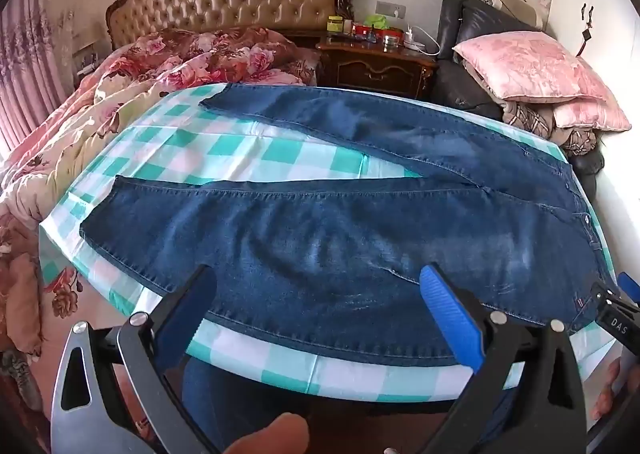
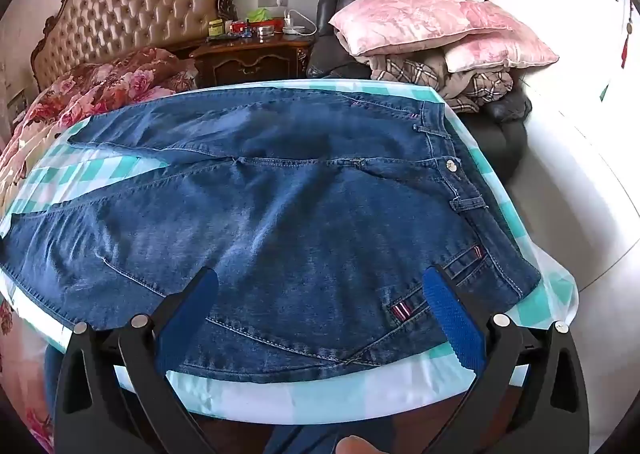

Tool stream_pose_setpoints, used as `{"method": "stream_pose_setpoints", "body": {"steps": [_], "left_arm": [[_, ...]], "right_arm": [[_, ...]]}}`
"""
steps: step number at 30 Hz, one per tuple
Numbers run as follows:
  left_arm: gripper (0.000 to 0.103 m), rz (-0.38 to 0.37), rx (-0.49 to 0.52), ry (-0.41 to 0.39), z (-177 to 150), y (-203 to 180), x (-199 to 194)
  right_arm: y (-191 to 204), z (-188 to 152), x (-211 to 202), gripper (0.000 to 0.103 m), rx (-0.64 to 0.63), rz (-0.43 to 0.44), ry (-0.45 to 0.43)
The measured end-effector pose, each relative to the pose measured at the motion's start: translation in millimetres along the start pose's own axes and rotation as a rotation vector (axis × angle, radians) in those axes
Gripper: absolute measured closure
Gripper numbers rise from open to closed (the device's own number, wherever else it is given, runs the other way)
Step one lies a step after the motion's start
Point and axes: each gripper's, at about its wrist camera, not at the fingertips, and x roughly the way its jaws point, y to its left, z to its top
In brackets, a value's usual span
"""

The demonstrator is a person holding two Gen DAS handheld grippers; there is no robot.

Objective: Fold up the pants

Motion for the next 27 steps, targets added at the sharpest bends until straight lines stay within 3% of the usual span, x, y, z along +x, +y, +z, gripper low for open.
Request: {"method": "stream_pose_setpoints", "body": {"steps": [5,12,27], "left_arm": [[0.001,0.037,0.048,0.040,2.9,-12.2,7.0],[0.001,-0.001,0.028,-0.003,-3.0,-10.8,4.9],[0.001,-0.015,0.009,-0.004,-3.6,-6.0,2.7]], "right_arm": [[-1.8,-2.2,-2.5,0.004,0.008,0.020,0.002],[-5.3,1.8,-2.7,0.004,-0.003,0.001,0.013],[4.4,3.0,-2.5,0.004,-0.019,-0.017,0.008]]}}
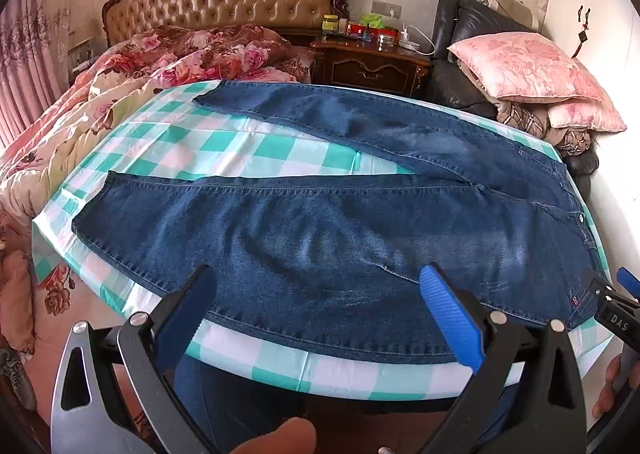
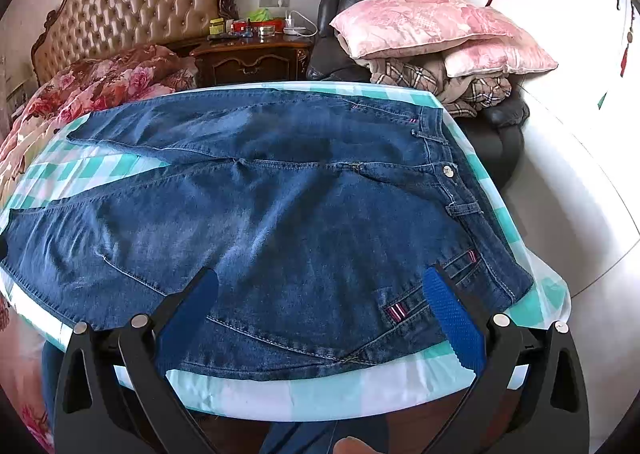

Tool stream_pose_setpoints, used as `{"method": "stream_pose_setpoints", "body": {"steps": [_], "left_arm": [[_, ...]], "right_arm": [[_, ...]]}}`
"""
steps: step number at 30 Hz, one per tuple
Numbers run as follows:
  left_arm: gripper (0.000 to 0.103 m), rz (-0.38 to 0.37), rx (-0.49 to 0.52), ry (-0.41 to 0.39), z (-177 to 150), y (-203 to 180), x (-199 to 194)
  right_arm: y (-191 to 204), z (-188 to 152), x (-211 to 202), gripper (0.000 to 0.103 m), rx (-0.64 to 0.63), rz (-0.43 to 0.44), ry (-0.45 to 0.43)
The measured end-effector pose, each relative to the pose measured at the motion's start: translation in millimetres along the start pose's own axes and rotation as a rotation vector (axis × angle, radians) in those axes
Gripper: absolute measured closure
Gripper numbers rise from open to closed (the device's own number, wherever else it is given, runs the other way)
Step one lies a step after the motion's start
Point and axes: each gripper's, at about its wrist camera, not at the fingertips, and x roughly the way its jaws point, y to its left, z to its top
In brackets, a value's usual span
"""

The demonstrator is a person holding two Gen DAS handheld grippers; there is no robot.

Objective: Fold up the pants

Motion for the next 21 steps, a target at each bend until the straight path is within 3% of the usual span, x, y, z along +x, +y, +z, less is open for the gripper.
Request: {"method": "stream_pose_setpoints", "body": {"steps": [21], "left_arm": [[0.001,-0.005,-0.011,0.007,-1.7,3.5,0.6]], "right_arm": [[0.8,0.0,-4.8,0.004,0.004,0.010,-0.003]]}}
